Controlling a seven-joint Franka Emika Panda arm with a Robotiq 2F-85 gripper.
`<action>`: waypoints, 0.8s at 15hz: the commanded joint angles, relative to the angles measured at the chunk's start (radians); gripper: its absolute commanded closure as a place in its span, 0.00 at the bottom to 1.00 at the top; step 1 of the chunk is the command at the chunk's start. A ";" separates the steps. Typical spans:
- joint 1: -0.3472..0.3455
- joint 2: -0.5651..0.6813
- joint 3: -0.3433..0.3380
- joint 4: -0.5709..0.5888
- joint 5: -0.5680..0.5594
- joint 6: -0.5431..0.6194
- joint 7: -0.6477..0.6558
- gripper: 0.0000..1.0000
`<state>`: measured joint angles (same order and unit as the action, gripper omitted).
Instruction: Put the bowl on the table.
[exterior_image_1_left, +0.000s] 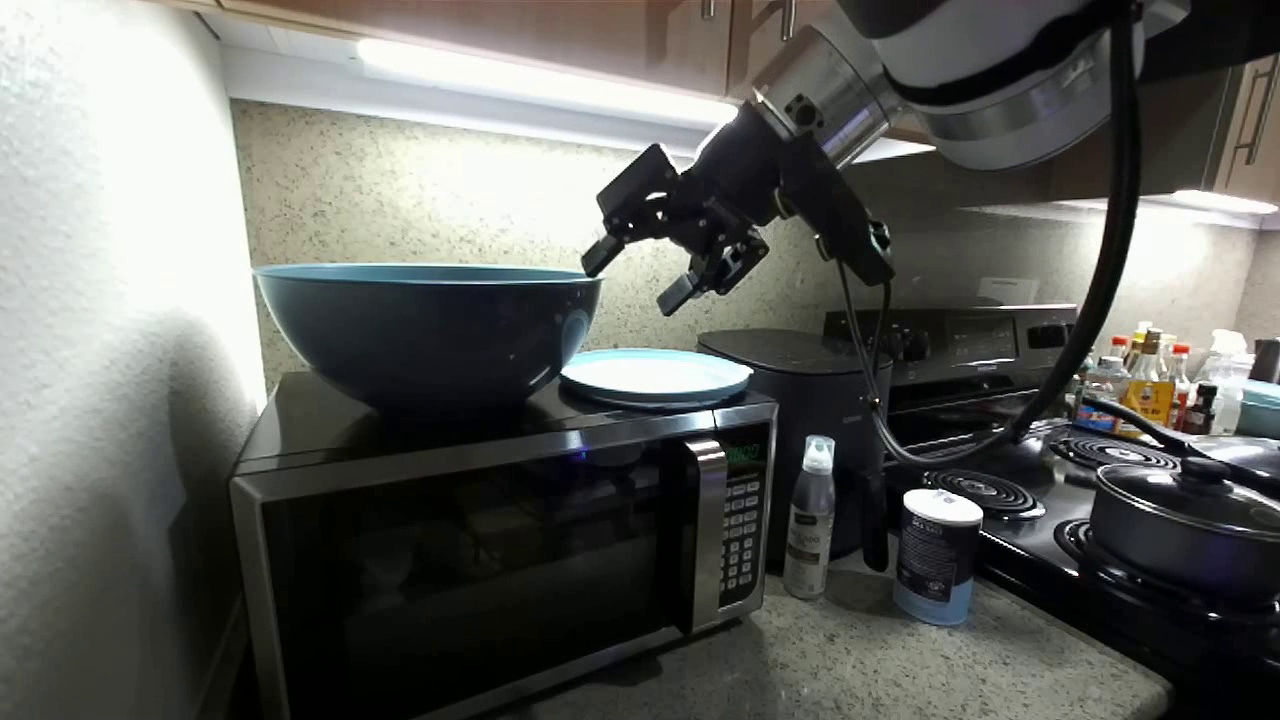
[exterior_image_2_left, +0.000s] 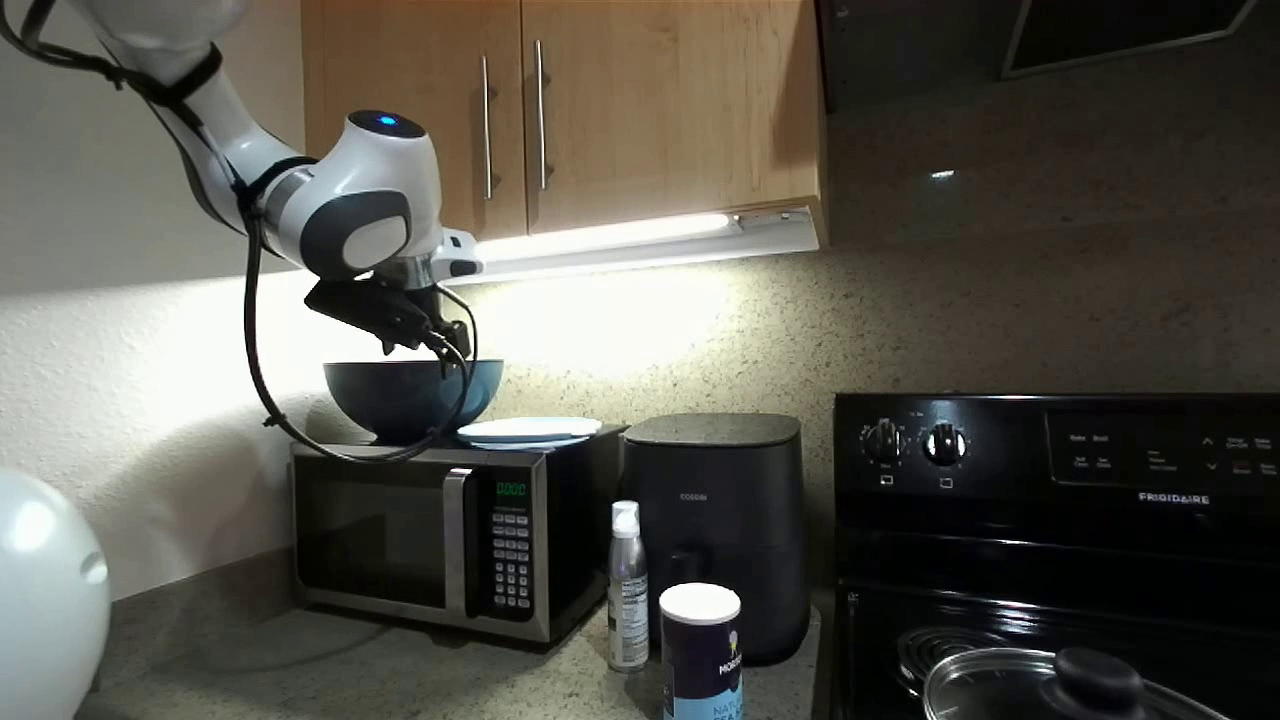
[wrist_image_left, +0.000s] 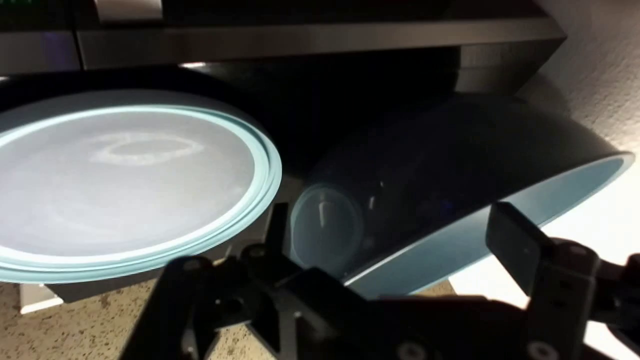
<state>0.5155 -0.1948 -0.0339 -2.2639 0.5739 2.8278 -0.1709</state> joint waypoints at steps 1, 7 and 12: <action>-0.111 0.015 0.072 0.026 -0.111 -0.098 0.055 0.00; -0.069 0.018 0.069 0.044 -0.023 -0.067 -0.029 0.00; -0.026 0.019 0.060 0.068 0.044 -0.074 -0.047 0.00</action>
<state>0.4688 -0.1830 0.0371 -2.2126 0.5649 2.7569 -0.1695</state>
